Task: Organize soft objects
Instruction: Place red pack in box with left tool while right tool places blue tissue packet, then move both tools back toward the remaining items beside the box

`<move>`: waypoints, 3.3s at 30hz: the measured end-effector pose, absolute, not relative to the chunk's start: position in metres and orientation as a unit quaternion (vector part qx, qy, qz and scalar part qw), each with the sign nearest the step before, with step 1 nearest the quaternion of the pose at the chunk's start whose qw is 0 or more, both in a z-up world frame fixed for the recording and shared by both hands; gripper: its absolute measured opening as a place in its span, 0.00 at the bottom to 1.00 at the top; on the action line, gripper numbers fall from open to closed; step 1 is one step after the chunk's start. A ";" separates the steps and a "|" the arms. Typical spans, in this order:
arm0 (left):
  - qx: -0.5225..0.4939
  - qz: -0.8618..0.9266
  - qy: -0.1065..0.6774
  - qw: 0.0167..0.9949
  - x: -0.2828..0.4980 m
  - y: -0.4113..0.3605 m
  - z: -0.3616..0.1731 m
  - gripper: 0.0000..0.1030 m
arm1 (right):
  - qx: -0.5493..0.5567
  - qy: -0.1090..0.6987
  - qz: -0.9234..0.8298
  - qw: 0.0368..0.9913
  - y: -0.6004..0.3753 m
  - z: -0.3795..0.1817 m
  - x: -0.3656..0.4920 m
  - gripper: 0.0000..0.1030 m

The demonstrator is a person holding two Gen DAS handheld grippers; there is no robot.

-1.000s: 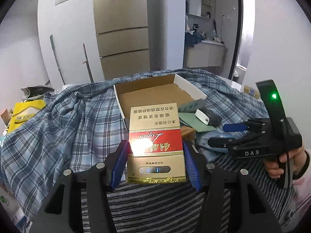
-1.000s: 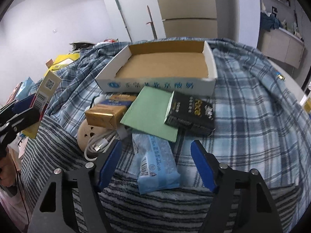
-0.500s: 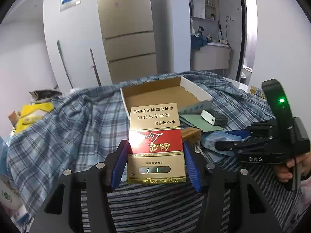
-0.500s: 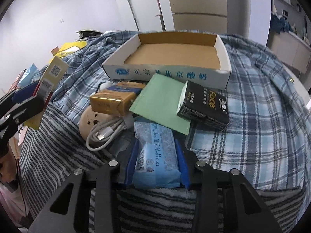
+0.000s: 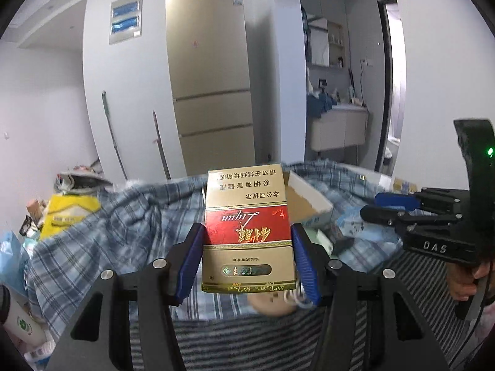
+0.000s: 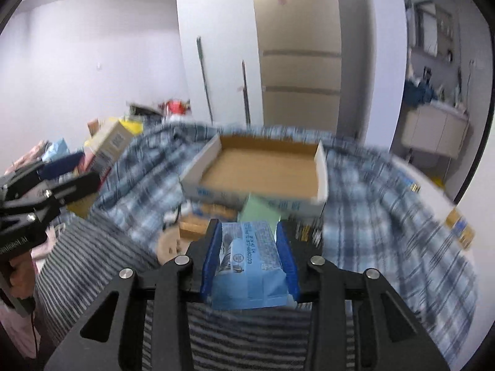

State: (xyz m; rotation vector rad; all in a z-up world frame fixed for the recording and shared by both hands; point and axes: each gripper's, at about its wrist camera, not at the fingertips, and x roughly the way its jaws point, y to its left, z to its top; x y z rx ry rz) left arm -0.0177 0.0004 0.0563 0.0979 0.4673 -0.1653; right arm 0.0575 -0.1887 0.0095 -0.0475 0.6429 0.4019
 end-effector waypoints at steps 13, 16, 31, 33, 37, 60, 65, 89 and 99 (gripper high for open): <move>-0.002 -0.031 0.154 0.988 0.075 -0.002 0.089 0.57 | -0.016 0.241 0.131 0.961 -0.168 0.077 0.138 0.34; 0.001 -0.023 0.150 0.988 0.097 -0.005 0.084 0.57 | -0.020 0.237 0.109 0.965 -0.165 0.077 0.167 0.34; 0.026 -0.012 0.331 0.943 0.213 -0.005 -0.012 0.57 | -0.026 0.297 0.093 0.950 -0.158 0.001 0.242 0.34; 0.030 -0.012 0.355 0.934 0.220 -0.006 -0.025 0.57 | -0.037 0.321 0.101 0.941 -0.156 -0.017 0.248 0.34; 0.035 -0.024 0.393 0.918 0.227 -0.006 -0.048 0.57 | -0.049 0.364 0.119 0.923 -0.149 -0.045 0.257 0.34; 0.018 -0.009 0.256 0.967 0.175 -0.005 0.016 0.88 | -0.015 0.350 0.117 0.929 -0.168 -0.022 0.249 0.65; 0.021 -0.011 0.192 0.981 0.131 -0.015 0.061 1.00 | -0.016 0.296 0.109 0.949 -0.182 0.023 0.218 0.69; -0.009 0.004 0.213 0.977 0.060 -0.028 0.030 1.00 | 0.027 0.268 0.112 0.956 -0.222 0.015 0.132 0.82; 0.002 -0.006 0.271 0.962 0.078 -0.034 -0.009 1.00 | 0.030 0.371 0.115 0.921 -0.221 -0.051 0.159 0.82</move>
